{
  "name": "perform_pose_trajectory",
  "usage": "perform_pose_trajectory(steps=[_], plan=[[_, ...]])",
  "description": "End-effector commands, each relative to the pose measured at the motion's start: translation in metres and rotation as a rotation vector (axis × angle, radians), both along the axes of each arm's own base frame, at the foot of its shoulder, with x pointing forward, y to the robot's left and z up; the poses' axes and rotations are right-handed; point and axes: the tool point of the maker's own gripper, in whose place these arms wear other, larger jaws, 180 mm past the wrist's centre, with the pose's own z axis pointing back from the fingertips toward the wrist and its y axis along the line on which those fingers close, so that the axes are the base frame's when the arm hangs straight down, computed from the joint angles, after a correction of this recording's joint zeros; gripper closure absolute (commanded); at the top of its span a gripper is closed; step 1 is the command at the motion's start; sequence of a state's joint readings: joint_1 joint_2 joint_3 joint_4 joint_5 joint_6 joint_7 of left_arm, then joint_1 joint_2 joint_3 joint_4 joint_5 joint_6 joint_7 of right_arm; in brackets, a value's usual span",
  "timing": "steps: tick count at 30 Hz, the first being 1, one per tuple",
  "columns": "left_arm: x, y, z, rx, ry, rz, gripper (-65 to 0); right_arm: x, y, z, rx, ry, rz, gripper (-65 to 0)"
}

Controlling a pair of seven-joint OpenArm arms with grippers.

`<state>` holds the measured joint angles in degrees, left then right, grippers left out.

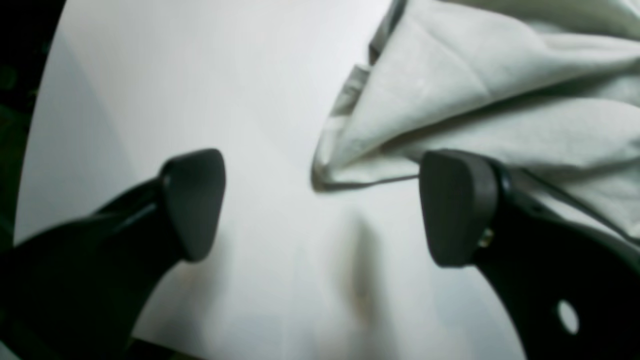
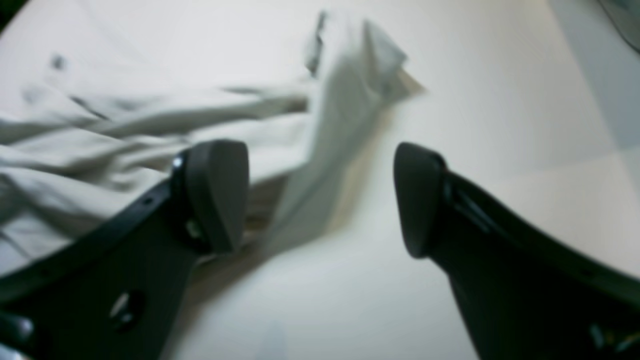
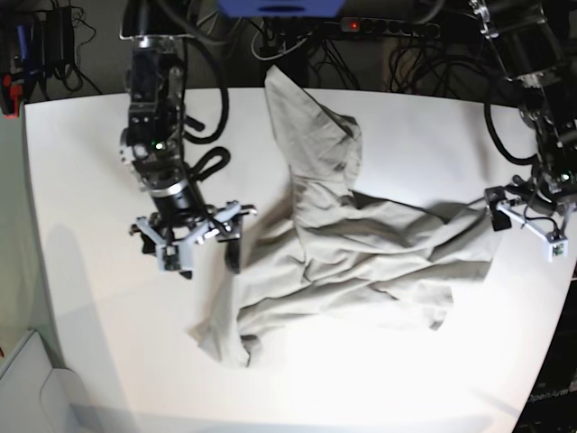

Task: Layout the t-shirt on the table in an organized manner, then fold the t-shirt properly
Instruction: 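Release the fabric and move the right gripper to the shirt's raised end, then pull the shirt with the left gripper away from the right gripper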

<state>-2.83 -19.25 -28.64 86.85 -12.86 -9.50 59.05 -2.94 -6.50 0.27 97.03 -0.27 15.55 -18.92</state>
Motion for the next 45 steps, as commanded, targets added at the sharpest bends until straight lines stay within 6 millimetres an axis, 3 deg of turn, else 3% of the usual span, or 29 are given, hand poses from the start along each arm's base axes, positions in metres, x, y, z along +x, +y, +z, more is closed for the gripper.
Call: perform_pose_trajectory(steps=[1,6,11,16,21,27,34,37,42,45], plan=[[0.009,0.016,0.021,0.045,-0.048,0.010,-59.8,-0.004,0.012,0.009,0.022,-0.027,0.026,-46.3],[0.007,0.033,0.028,0.091,-0.034,0.012,-59.9,-0.053,0.064,-0.025,0.047,0.080,0.161,-46.3],[0.014,0.037,0.023,0.083,-0.060,0.022,-59.9,-0.080,0.074,-0.047,0.059,0.155,0.185,-46.3],[0.019,0.031,0.005,0.062,-0.066,0.006,-59.9,-0.084,0.067,-0.053,0.036,0.170,0.187,-46.2],[0.035,-0.007,-0.014,0.047,-0.091,-0.089,-59.9,-0.085,0.064,-0.056,0.027,0.177,0.187,-46.1],[0.040,-0.033,-0.028,-0.006,-0.130,-0.098,-59.8,-0.087,0.064,-0.058,0.024,0.182,0.189,-46.0],[0.034,-0.033,-0.049,-0.037,-0.078,-0.077,-58.2,-0.087,0.063,-0.059,0.023,0.184,0.188,-46.0],[0.033,-0.027,-0.060,-0.049,-0.046,-0.058,-45.2,-0.086,0.063,-0.058,0.023,0.182,0.188,-46.0],[0.038,-0.018,-0.060,-0.054,-0.035,-0.037,-0.1,-0.085,0.063,-0.057,0.021,0.178,0.188,-46.0],[0.038,-0.004,-0.048,-0.031,-0.026,-0.029,-3.4,-0.084,0.063,-0.056,0.021,0.173,0.188,-46.0]])
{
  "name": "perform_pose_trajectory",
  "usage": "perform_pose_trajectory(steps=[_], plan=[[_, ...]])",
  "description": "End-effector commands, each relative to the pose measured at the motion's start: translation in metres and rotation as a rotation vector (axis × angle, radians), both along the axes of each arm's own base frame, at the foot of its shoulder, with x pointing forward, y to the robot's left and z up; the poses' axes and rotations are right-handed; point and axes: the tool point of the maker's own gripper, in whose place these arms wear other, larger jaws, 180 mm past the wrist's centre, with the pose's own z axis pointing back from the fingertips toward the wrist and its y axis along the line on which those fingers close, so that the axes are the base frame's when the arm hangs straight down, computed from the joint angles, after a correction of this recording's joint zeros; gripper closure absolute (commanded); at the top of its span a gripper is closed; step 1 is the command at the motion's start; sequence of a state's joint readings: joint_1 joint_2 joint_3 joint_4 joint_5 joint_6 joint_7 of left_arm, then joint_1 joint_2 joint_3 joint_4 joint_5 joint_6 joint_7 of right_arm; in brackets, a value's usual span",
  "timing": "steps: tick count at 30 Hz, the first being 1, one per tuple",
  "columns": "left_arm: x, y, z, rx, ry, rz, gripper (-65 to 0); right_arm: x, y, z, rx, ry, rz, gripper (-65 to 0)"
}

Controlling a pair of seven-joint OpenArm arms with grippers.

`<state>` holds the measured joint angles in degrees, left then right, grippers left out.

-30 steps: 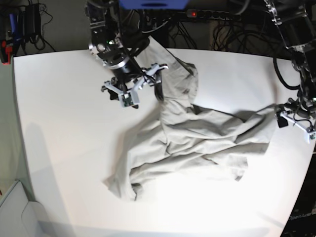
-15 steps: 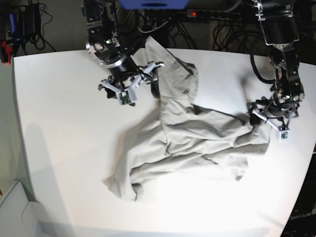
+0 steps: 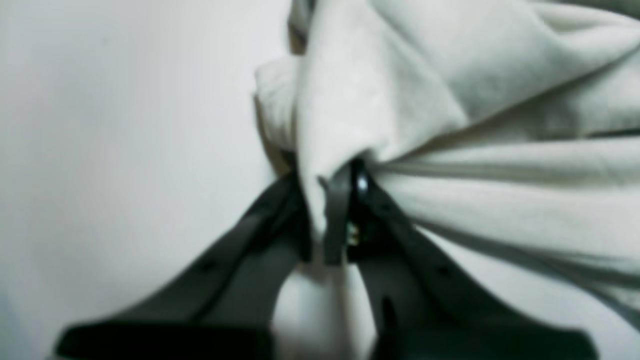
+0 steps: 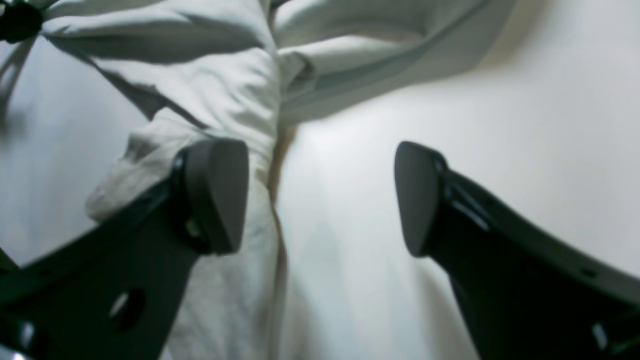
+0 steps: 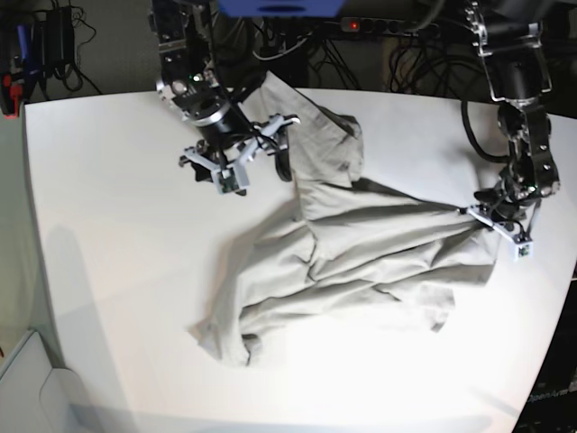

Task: Layout the t-shirt on the table in an organized manner, then fold the t-shirt properly
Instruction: 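Pull the shirt with the left gripper away from the right gripper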

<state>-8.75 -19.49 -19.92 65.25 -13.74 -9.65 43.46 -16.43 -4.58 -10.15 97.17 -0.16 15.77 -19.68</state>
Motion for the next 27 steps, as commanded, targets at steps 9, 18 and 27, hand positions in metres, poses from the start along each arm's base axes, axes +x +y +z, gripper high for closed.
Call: perform_pose_trajectory(steps=[9,18,27], plan=[[0.024,0.047,0.150,0.126,-0.180,0.076,-0.4,0.008,0.002,0.014,0.017,-0.057,0.005,-46.0],[0.050,0.011,0.258,0.135,-0.356,0.036,-0.4,0.009,0.010,0.008,0.023,-0.040,0.024,-46.0],[0.051,-0.022,0.307,0.122,-0.483,0.003,-0.4,-0.003,0.057,0.014,0.056,-0.049,0.151,-45.9]])
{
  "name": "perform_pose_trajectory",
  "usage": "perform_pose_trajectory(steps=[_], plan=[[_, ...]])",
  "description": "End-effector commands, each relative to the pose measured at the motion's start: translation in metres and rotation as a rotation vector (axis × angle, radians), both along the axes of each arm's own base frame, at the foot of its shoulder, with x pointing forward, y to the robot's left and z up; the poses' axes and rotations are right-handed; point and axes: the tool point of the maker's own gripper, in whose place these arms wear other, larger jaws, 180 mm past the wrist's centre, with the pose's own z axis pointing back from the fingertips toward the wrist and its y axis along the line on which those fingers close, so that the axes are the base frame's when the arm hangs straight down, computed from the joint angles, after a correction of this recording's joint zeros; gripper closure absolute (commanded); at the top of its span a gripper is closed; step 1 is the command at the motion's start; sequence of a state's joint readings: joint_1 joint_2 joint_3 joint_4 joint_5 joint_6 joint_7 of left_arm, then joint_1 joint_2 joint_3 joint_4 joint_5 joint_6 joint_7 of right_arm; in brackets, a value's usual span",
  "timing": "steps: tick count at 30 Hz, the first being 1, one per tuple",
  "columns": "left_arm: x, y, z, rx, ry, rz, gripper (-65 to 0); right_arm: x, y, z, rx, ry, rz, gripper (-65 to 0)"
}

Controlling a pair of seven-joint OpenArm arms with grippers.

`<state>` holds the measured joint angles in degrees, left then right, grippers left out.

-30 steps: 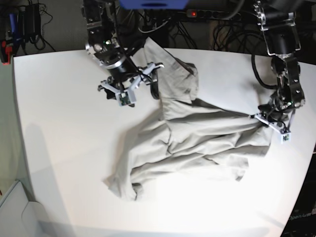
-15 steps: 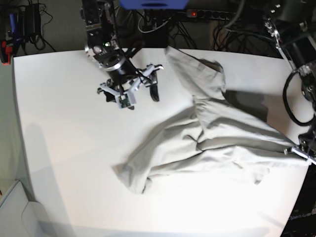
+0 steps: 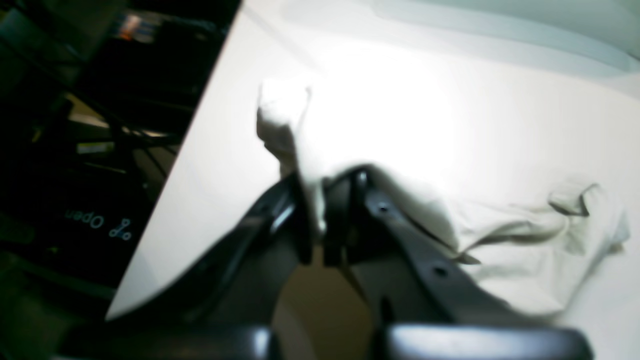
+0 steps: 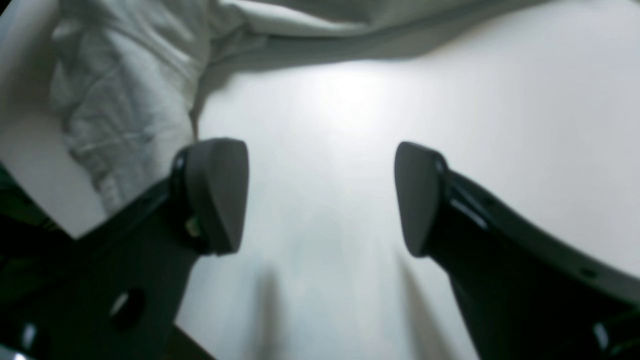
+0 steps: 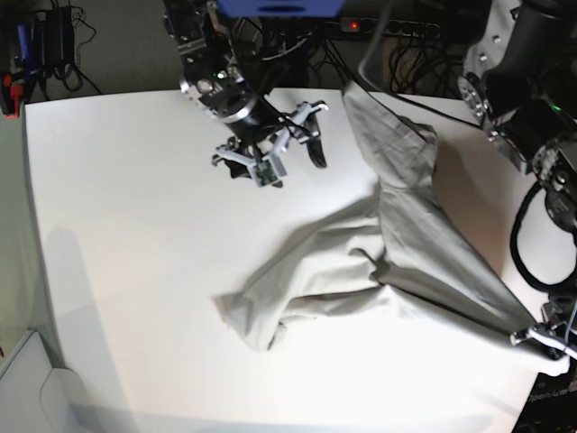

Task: Layout the t-shirt on the table in an organized manner, then fold the t-shirt properly
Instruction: 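Pull the shirt with the left gripper away from the right gripper, then reach the right gripper across to the bunched shirt beside the left gripper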

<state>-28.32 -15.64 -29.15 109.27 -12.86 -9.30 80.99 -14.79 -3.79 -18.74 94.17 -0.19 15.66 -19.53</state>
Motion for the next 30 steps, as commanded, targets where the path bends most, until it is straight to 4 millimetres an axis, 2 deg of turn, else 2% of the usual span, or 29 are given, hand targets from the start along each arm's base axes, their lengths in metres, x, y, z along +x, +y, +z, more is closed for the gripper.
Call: perform_pose_trajectory(steps=[1,6,10,15,21,27,30], plan=[[0.003,0.004,0.020,0.022,-0.062,0.006,-0.4,0.012,0.009,0.021,0.040,-0.067,0.008,-45.9],[-0.004,0.025,0.025,0.075,-0.047,0.040,-0.4,0.024,0.012,0.026,0.039,-0.090,0.015,-45.9],[-0.015,0.038,0.012,0.088,-0.026,0.070,-0.4,0.041,0.015,0.020,0.026,-0.087,0.024,-45.9],[-0.033,0.051,-0.023,0.106,0.024,0.101,-0.4,0.063,0.027,0.010,0.023,-0.065,0.036,-46.1],[-0.057,0.053,-0.070,0.141,0.105,0.086,-0.4,0.089,0.037,0.017,0.026,-0.081,0.042,-46.2],[-0.080,0.054,-0.103,0.175,0.147,0.067,-0.4,0.098,0.038,0.011,0.011,-0.070,0.049,-46.2],[-0.090,0.061,-0.129,0.160,0.202,0.075,-0.4,0.102,0.040,0.001,-0.002,-0.043,0.056,-46.2]])
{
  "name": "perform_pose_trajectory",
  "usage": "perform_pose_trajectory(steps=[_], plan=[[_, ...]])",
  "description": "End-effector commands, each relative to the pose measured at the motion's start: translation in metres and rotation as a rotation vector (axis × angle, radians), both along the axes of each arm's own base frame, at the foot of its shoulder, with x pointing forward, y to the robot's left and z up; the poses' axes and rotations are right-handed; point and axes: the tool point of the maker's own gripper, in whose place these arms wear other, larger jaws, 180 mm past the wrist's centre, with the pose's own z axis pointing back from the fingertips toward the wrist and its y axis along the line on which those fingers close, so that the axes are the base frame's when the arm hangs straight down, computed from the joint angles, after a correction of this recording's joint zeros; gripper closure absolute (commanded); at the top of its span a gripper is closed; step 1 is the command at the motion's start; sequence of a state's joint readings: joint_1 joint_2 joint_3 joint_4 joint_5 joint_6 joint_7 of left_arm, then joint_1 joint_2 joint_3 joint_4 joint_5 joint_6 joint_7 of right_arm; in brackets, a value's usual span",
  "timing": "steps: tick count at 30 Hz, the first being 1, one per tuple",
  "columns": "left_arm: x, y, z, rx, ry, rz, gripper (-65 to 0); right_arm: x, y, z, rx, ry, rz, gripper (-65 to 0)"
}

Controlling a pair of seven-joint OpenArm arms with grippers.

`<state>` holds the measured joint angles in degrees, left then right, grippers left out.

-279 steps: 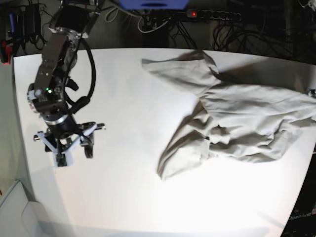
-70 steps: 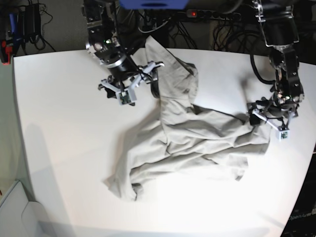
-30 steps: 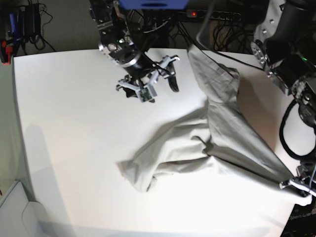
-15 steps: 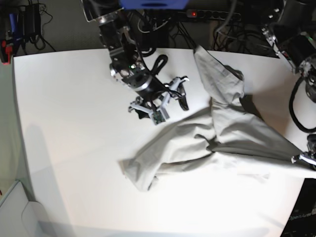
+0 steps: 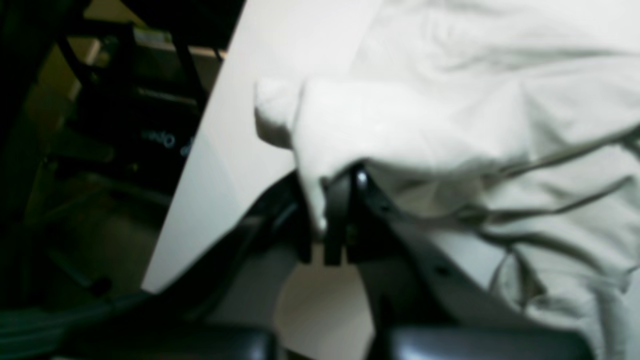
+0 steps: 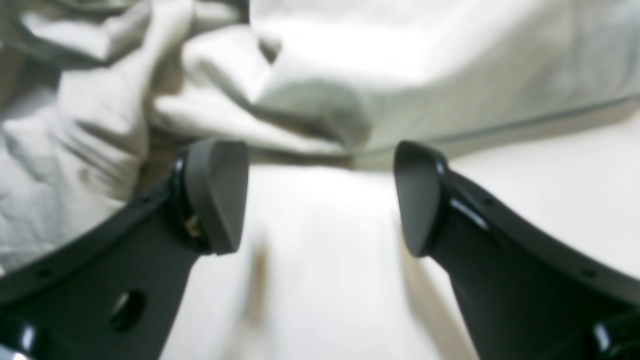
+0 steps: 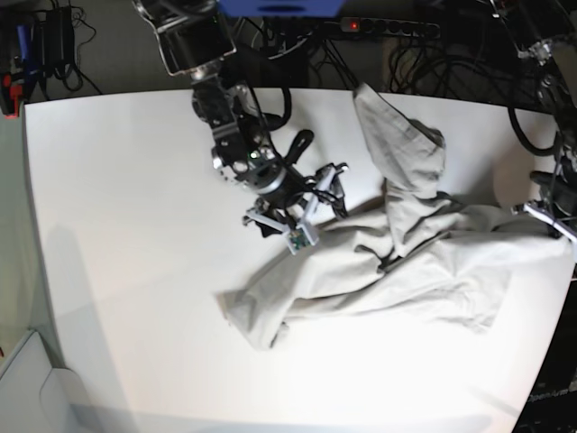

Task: Layout the t-shirt on the table in an organized manner, then fold the t-shirt properly
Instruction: 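Reach the right gripper across to the bunched shirt beside the left gripper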

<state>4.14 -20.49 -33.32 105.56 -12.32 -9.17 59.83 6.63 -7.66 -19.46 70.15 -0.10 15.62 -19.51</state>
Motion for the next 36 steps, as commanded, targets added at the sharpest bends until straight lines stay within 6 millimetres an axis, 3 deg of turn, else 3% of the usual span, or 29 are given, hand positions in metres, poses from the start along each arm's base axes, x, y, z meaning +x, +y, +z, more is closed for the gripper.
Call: perform_pose_trajectory(steps=[1,6,20,23,29,33,36], plan=[[0.002,0.008,0.007,0.024,-0.025,0.002,-0.4,0.016,0.010,0.021,0.041,-0.059,0.003,-46.2],[-0.016,0.017,-0.017,0.009,0.026,0.030,-0.4,0.023,0.013,0.019,0.035,-0.050,0.009,-46.2],[-0.037,0.015,-0.035,0.010,0.079,0.023,-0.4,0.047,0.014,0.001,0.076,-0.095,-0.003,-44.5],[-0.038,0.015,-0.036,0.011,0.084,0.024,-0.4,0.049,0.015,0.001,0.087,-0.109,-0.007,-36.3],[-0.040,0.015,-0.039,-0.003,0.085,0.033,-0.4,0.062,0.015,0.023,0.124,-0.197,-0.018,0.0],[-0.040,0.012,-0.040,-0.008,0.081,0.034,-0.4,0.075,0.011,0.048,0.133,-0.266,-0.023,0.0],[-0.045,0.010,-0.046,-0.013,0.098,0.035,-0.4,0.079,0.008,0.090,0.161,-0.379,-0.026,0.0]])
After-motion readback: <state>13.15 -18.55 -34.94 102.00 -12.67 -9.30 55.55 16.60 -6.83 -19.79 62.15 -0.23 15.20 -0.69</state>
